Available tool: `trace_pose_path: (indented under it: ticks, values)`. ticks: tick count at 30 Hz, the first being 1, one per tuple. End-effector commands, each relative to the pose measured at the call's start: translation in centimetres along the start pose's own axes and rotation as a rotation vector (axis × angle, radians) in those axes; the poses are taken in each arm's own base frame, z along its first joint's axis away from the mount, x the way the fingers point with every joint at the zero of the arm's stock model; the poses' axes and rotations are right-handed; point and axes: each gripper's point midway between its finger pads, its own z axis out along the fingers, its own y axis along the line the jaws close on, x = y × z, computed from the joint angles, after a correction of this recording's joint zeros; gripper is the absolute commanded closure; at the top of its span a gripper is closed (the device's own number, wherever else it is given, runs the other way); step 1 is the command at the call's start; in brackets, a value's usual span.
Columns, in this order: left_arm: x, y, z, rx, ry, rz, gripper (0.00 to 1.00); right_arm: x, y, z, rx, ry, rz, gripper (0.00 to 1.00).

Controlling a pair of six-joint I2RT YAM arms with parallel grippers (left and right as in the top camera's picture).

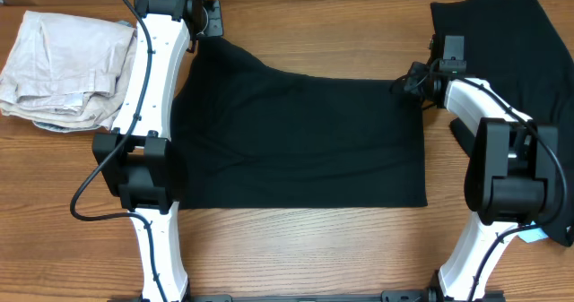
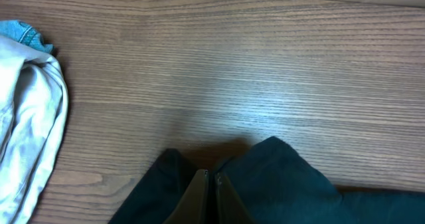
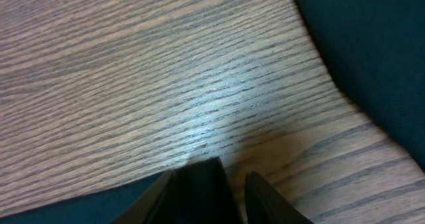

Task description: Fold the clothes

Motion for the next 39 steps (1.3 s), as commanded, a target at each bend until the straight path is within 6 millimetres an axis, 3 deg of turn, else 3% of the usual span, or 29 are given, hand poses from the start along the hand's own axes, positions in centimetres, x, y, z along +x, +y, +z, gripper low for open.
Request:
trace_pose_path:
  ticks: [1, 11, 18, 23, 31, 33, 34, 39]
  values:
    - [0.3, 0.1, 0.2, -0.019, 0.009, 0.013, 0.96, 0.1, 0.0, 0.9, 0.007, 0.001, -0.003, 0.64]
    - [0.5, 0.2, 0.2, -0.022, 0.015, 0.015, 0.96, 0.9, 0.6, 1.7, -0.019, 0.025, -0.003, 0.65]
    - [0.6, 0.8, 0.1, -0.054, 0.019, 0.016, 0.96, 0.7, 0.5, 0.9, -0.009, 0.050, 0.020, 0.91]
    - [0.5, 1.6, 0.1, -0.104, 0.012, 0.017, 0.96, -1.4, 0.5, -1.5, 0.001, 0.054, 0.028, 0.96]
    - [0.6, 2.7, -0.7, -0.162, 0.016, 0.050, 0.96, -4.3, 1.2, -7.4, 0.005, 0.104, -0.024, 0.96]
    - [0.8, 2.9, -1.0, -0.173, 0.025, 0.068, 0.96, -4.4, 1.1, -8.8, 0.013, 0.134, -0.042, 0.96]
    - [1.2, 3.3, -1.6, -0.187, 0.040, 0.070, 0.96, -3.9, 1.0, -10.3, 0.027, 0.186, -0.045, 0.96]
    - [3.2, 4.2, -2.2, -0.203, 0.128, 0.078, 0.96, -1.1, 1.7, -12.8, -0.039, 0.348, -0.022, 0.96]
